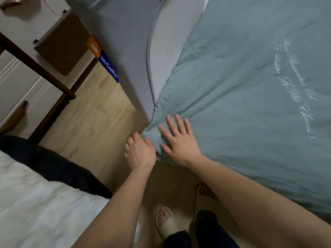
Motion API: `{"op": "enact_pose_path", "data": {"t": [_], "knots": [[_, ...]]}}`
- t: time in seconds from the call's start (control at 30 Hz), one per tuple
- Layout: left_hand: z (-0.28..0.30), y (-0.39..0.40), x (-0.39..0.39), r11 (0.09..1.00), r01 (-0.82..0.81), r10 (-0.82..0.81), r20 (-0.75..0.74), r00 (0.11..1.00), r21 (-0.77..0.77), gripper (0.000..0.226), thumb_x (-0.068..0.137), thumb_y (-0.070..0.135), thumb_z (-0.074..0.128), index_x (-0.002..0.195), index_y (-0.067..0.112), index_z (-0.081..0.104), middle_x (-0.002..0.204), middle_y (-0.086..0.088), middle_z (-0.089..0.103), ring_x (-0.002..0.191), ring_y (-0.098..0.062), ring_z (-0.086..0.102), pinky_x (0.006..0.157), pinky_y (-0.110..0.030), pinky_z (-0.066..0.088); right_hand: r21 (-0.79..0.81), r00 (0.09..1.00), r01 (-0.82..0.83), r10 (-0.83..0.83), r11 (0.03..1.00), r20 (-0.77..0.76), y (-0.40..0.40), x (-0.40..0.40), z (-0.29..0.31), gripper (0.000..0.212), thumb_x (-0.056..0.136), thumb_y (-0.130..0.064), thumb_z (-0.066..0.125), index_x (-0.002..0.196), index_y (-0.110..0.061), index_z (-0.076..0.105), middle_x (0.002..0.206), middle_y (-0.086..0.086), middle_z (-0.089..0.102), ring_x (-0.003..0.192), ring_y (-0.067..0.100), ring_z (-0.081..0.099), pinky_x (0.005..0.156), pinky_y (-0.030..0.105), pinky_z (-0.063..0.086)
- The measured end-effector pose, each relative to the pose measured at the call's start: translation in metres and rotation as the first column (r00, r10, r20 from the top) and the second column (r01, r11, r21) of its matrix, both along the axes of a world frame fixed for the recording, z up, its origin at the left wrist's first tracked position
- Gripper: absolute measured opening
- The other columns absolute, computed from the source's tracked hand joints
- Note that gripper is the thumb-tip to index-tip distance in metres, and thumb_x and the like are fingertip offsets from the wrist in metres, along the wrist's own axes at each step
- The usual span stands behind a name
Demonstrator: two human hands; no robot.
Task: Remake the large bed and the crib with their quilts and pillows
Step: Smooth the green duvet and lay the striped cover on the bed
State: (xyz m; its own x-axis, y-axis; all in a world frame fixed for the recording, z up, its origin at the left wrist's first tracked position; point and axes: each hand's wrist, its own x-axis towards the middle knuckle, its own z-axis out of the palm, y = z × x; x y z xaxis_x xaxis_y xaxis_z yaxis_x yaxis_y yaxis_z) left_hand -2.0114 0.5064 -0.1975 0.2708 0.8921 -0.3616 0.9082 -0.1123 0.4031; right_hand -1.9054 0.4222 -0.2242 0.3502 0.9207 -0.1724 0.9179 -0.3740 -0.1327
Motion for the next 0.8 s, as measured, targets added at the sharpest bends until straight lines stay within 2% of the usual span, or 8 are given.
{"op": "enact_pose_path", "data": {"t": [0.07, 0.13, 0.2, 0.23, 0.33, 0.4, 0.6, 0.8], "knots": [[0.001, -0.005, -0.002, 0.995, 0.093, -0.093, -0.011, 0.996, 0.024, 0.045, 0.098, 0.028, 0.042, 0.138, 0.006, 0.041, 0.139, -0.019, 0.043, 0.13, -0.034, 0.038, 0.104, -0.043, 0.032, -0.25, 0.909, -0.417, 0.401, 0.874, -0.114, -0.004, -0.001, -0.003, 0.055, 0.092, -0.045, 0.039, 0.141, -0.021, 0.044, 0.157, 0.008, 0.023, 0.148, 0.027, 0.009, 0.118, 0.046, -0.007], [0.006, -0.008, -0.006, 0.978, 0.206, -0.208, -0.115, 0.971, -0.028, 0.044, 0.098, 0.031, 0.042, 0.136, 0.007, 0.043, 0.136, -0.018, 0.047, 0.127, -0.034, 0.043, 0.102, -0.042, 0.035, -0.261, 0.84, -0.536, 0.475, 0.803, -0.263, -0.016, -0.002, 0.007, 0.045, 0.093, -0.037, 0.041, 0.126, -0.013, 0.059, 0.146, 0.007, 0.043, 0.143, 0.023, 0.027, 0.118, 0.036, 0.002], [0.023, -0.012, -0.005, 0.895, 0.383, -0.435, -0.25, 0.865, -0.23, 0.044, 0.097, 0.033, 0.043, 0.135, 0.011, 0.045, 0.137, -0.015, 0.048, 0.126, -0.032, 0.046, 0.102, -0.039, 0.038, -0.182, 0.879, -0.436, 0.373, 0.881, -0.297, -0.035, -0.001, 0.034, 0.035, 0.094, -0.031, 0.046, 0.117, -0.01, 0.061, 0.133, 0.01, 0.055, 0.131, 0.026, 0.044, 0.111, 0.034, 0.022], [0.041, -0.014, 0.002, 0.795, 0.473, -0.585, -0.271, 0.765, -0.38, 0.045, 0.096, 0.035, 0.045, 0.135, 0.011, 0.046, 0.139, -0.014, 0.049, 0.126, -0.031, 0.047, 0.103, -0.037, 0.04, -0.165, 0.909, -0.343, 0.283, 0.925, -0.306, -0.052, 0.004, 0.056, 0.031, 0.094, -0.03, 0.047, 0.114, -0.01, 0.061, 0.126, 0.011, 0.058, 0.122, 0.029, 0.051, 0.104, 0.035, 0.033], [0.107, -0.037, 0.041, 0.417, 0.631, -0.906, -0.243, 0.346, -0.655, 0.045, 0.097, 0.036, 0.049, 0.131, 0.007, 0.053, 0.136, -0.012, 0.053, 0.122, -0.028, 0.052, 0.1, -0.031, 0.041, -0.274, 0.939, -0.031, -0.066, 0.961, -0.337, -0.112, 0.033, 0.126, 0.027, 0.095, -0.029, 0.044, 0.111, -0.013, 0.059, 0.112, 0.015, 0.064, 0.103, 0.034, 0.06, 0.082, 0.038, 0.047], [0.162, -0.069, 0.076, 0.292, 0.738, -0.954, -0.237, 0.182, -0.608, 0.041, 0.098, 0.035, 0.047, 0.124, 0.005, 0.058, 0.132, -0.013, 0.057, 0.118, -0.028, 0.055, 0.095, -0.031, 0.042, -0.318, 0.918, 0.144, -0.246, 0.937, -0.31, -0.164, 0.059, 0.176, 0.028, 0.096, -0.029, 0.042, 0.114, -0.016, 0.06, 0.113, 0.013, 0.066, 0.103, 0.033, 0.061, 0.081, 0.036, 0.049], [0.29, -0.175, 0.182, 0.07, 0.938, -0.964, -0.266, -0.025, -0.339, 0.042, 0.099, 0.033, 0.041, 0.134, 0.012, 0.049, 0.138, -0.01, 0.05, 0.125, -0.029, 0.048, 0.102, -0.035, 0.041, -0.346, 0.72, 0.573, -0.658, 0.743, -0.219, -0.334, 0.123, 0.297, 0.031, 0.097, -0.032, 0.044, 0.117, -0.017, 0.061, 0.115, 0.008, 0.066, 0.107, 0.029, 0.059, 0.084, 0.033, 0.047], [0.376, -0.323, 0.276, -0.213, 0.961, -0.92, -0.295, -0.258, -0.178, 0.041, 0.098, 0.034, 0.04, 0.134, 0.015, 0.048, 0.138, -0.009, 0.051, 0.126, -0.029, 0.048, 0.101, -0.036, 0.041, -0.277, 0.518, 0.801, -0.846, 0.531, -0.124, -0.505, 0.148, 0.376, 0.03, 0.097, -0.03, 0.043, 0.115, -0.018, 0.063, 0.113, 0.004, 0.065, 0.102, 0.022, 0.058, 0.078, 0.032, 0.044]]}}
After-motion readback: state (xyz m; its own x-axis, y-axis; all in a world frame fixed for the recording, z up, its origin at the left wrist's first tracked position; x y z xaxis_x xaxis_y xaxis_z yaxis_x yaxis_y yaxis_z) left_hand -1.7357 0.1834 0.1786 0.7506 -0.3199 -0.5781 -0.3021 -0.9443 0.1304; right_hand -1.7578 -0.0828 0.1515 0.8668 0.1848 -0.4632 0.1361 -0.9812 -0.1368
